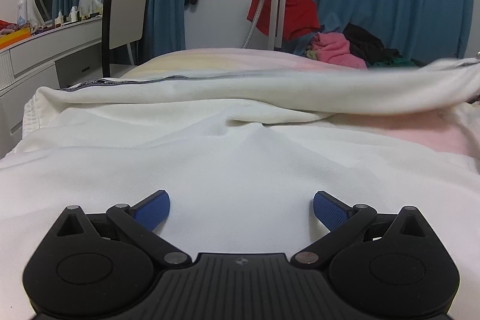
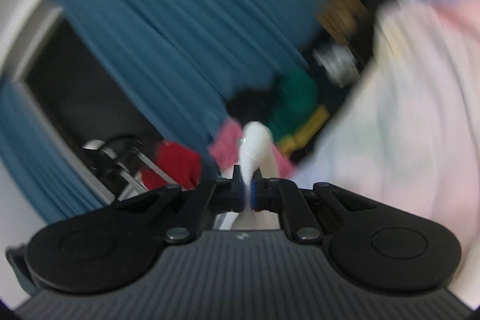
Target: Fold clothes
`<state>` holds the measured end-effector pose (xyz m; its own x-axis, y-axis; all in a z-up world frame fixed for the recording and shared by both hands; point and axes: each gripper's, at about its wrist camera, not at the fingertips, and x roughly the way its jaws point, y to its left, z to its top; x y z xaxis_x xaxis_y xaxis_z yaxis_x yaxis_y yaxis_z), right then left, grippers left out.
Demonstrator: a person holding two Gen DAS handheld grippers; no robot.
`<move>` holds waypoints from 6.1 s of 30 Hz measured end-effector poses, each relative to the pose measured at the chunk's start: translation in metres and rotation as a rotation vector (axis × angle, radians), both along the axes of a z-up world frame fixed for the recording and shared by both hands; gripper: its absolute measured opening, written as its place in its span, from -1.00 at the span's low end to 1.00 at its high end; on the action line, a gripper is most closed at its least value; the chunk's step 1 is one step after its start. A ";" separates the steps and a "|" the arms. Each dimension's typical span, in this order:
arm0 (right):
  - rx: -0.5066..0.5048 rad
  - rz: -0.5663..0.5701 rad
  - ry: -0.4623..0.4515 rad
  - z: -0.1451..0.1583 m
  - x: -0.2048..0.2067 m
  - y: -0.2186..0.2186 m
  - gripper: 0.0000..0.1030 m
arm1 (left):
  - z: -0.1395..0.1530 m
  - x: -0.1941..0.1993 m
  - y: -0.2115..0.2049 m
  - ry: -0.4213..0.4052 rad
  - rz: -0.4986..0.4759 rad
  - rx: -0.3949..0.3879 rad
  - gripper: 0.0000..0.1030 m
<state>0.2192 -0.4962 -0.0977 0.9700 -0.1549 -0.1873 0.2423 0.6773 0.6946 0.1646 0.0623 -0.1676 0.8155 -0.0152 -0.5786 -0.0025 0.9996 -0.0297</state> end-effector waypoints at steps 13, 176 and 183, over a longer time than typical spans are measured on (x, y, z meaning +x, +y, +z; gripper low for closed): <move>0.090 -0.136 0.262 -0.099 -0.066 0.010 -0.85 | 0.009 -0.007 0.001 -0.008 -0.019 0.005 0.99; -0.216 0.005 0.430 -0.050 -0.071 0.056 -0.77 | 0.029 0.058 -0.066 0.037 -0.479 0.000 -0.17; -0.237 0.140 0.339 -0.007 -0.155 0.105 -0.77 | 0.081 -0.024 -0.046 -0.019 -0.420 -0.066 0.33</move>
<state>0.0645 -0.3915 -0.1046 0.8746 -0.1033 -0.4737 0.3242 0.8511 0.4129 0.1407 0.0168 -0.0866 0.7412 -0.3847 -0.5501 0.4054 0.9097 -0.0898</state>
